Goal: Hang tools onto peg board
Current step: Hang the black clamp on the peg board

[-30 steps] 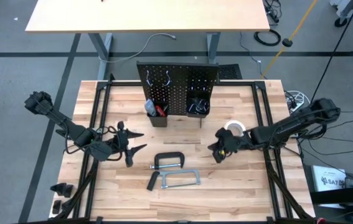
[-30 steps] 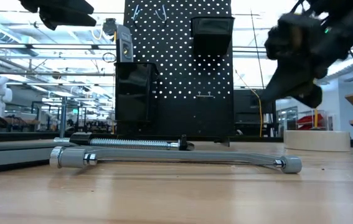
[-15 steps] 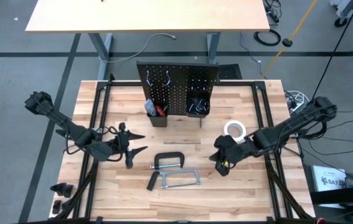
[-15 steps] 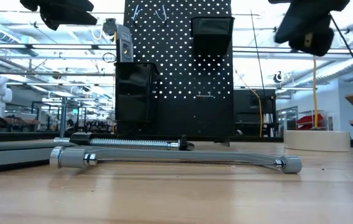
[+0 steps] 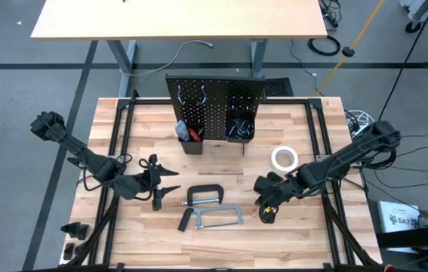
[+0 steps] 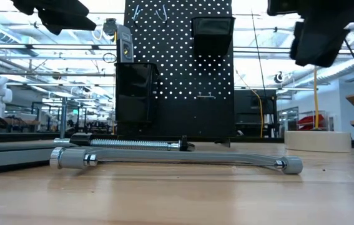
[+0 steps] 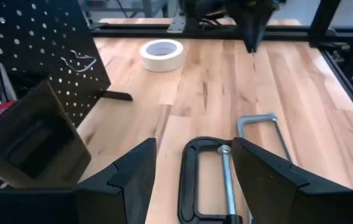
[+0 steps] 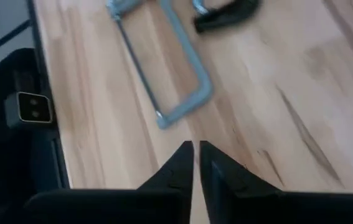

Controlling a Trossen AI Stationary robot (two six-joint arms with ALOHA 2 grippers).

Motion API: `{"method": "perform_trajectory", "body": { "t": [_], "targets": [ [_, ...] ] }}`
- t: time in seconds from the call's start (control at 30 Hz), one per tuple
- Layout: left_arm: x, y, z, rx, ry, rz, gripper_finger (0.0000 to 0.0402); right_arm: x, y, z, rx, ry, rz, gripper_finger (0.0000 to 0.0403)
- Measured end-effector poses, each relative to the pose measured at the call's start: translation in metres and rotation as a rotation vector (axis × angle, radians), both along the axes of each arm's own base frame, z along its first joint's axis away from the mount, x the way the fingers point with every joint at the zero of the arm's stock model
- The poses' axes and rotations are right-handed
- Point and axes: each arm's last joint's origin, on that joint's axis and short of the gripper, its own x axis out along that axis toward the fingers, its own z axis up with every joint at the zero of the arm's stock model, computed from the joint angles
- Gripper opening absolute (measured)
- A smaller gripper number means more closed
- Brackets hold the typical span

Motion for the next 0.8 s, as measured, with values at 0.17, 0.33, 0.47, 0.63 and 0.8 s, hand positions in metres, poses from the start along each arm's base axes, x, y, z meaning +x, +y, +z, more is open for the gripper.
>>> {"method": "perform_trajectory", "body": {
  "t": [0.17, 0.33, 0.47, 0.63, 0.8],
  "targets": [
    [0.002, 0.001, -0.001, 0.004, 0.003, 0.012, 0.0215, 0.025, 0.012, -0.016, -0.047, -0.118, 0.108, 0.0085],
    [0.001, 0.001, -0.001, 0.002, 0.005, 0.006, 0.0215, 0.047, 0.022, -0.034, -0.088, -0.223, 0.19, 0.0159],
    [0.001, 0.0, -0.001, -0.01, 0.014, -0.021, 0.0215, 0.055, 0.02, -0.051, -0.137, -0.199, 0.219, 0.0204],
    [0.001, 0.0, -0.001, -0.012, 0.014, -0.022, 0.0215, 0.061, 0.017, -0.065, -0.15, -0.161, 0.203, 0.0218],
    [0.001, 0.0, -0.001, -0.011, 0.014, -0.022, 0.0215, 0.066, 0.011, -0.08, -0.213, -0.132, 0.152, 0.0208]
  ]
}}
